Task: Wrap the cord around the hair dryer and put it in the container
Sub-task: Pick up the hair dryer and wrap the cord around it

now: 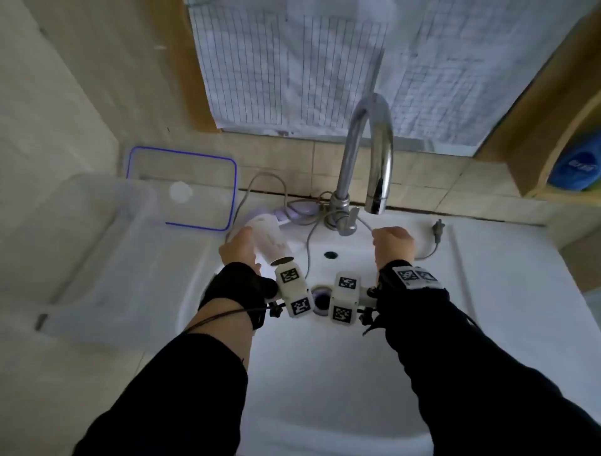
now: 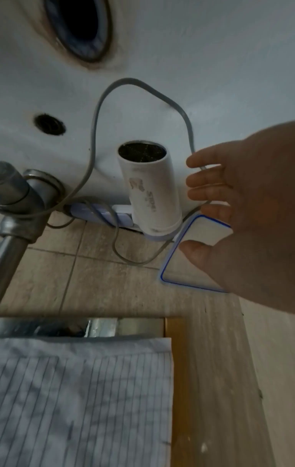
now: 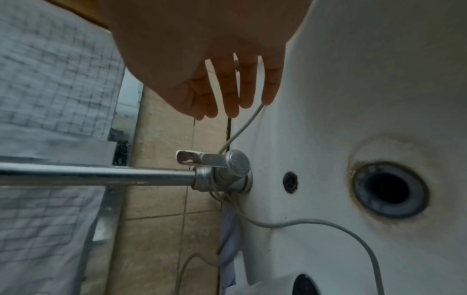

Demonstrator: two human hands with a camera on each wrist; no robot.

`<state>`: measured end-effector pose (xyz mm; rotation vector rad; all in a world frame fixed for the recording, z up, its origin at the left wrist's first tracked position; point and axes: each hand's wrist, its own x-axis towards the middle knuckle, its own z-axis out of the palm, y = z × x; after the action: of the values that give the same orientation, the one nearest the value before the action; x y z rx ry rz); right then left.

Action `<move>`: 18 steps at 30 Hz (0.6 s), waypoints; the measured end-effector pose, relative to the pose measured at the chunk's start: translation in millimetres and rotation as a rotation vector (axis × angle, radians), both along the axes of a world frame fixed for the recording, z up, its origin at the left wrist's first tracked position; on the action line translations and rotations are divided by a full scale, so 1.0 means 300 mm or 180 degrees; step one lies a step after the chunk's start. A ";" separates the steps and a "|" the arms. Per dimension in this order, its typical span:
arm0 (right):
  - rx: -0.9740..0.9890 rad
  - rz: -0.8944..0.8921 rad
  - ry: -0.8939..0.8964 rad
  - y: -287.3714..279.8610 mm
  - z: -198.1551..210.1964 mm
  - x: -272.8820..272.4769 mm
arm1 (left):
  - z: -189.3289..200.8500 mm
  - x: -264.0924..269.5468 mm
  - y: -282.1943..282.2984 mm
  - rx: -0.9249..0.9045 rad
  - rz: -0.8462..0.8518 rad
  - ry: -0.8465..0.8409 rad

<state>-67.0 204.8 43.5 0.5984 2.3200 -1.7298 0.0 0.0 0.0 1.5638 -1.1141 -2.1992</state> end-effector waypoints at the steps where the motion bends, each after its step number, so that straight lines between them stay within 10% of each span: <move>1: 0.0035 0.0013 0.0060 -0.004 -0.012 -0.016 | -0.009 -0.014 0.002 -0.0044 0.0011 -0.0021; 18: 0.0857 0.0616 0.0369 0.012 -0.041 -0.118 | -0.141 -0.152 -0.014 -0.0580 -0.0616 -0.0214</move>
<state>-102.4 208.6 31.1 0.3062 2.6161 -1.4148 -45.5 -4.2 -42.2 1.5187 -1.4981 -2.1022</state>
